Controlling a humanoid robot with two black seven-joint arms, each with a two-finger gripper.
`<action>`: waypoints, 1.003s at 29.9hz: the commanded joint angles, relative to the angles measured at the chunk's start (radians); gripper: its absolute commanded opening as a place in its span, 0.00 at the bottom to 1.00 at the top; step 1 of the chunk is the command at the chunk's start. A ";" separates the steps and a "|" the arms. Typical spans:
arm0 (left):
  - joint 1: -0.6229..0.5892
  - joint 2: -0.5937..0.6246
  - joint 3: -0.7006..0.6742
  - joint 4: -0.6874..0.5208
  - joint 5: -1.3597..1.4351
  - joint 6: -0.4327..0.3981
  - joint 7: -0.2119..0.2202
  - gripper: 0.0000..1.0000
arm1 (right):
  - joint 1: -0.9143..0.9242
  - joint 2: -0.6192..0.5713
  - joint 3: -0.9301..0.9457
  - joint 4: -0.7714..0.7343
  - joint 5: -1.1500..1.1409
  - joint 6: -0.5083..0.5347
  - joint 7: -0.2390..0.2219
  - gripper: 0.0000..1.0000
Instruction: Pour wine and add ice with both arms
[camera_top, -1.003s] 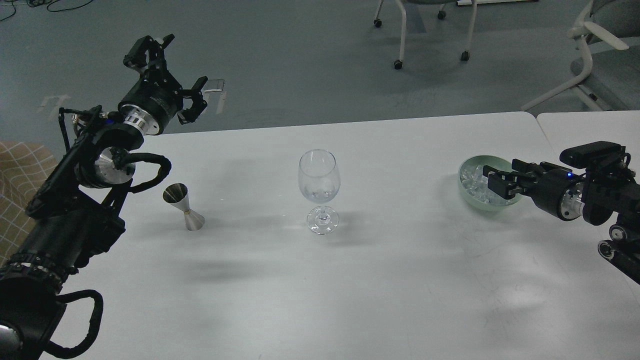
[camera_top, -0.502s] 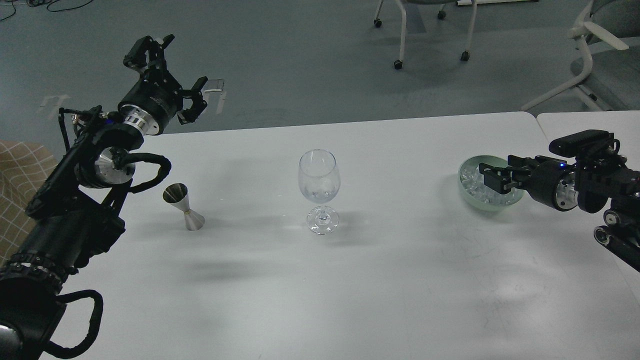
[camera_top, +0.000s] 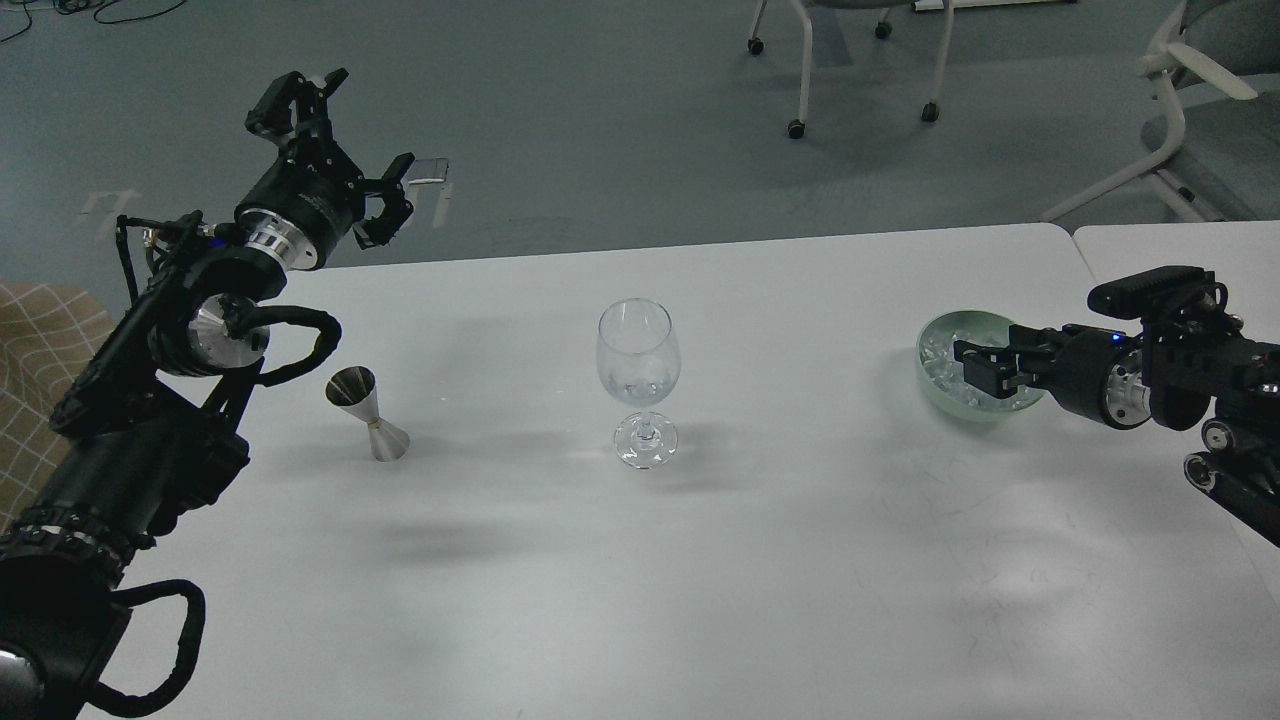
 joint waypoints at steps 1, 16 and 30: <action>0.000 0.000 0.000 0.000 0.000 0.000 0.000 0.98 | 0.000 0.011 0.000 -0.009 0.000 0.003 0.000 0.64; 0.003 0.000 0.002 0.000 0.000 0.000 0.000 0.98 | 0.041 0.045 -0.041 -0.048 0.001 0.012 0.000 0.62; 0.003 0.001 0.002 0.000 0.001 0.001 0.002 0.98 | 0.041 0.042 -0.043 -0.050 0.001 0.012 -0.003 0.56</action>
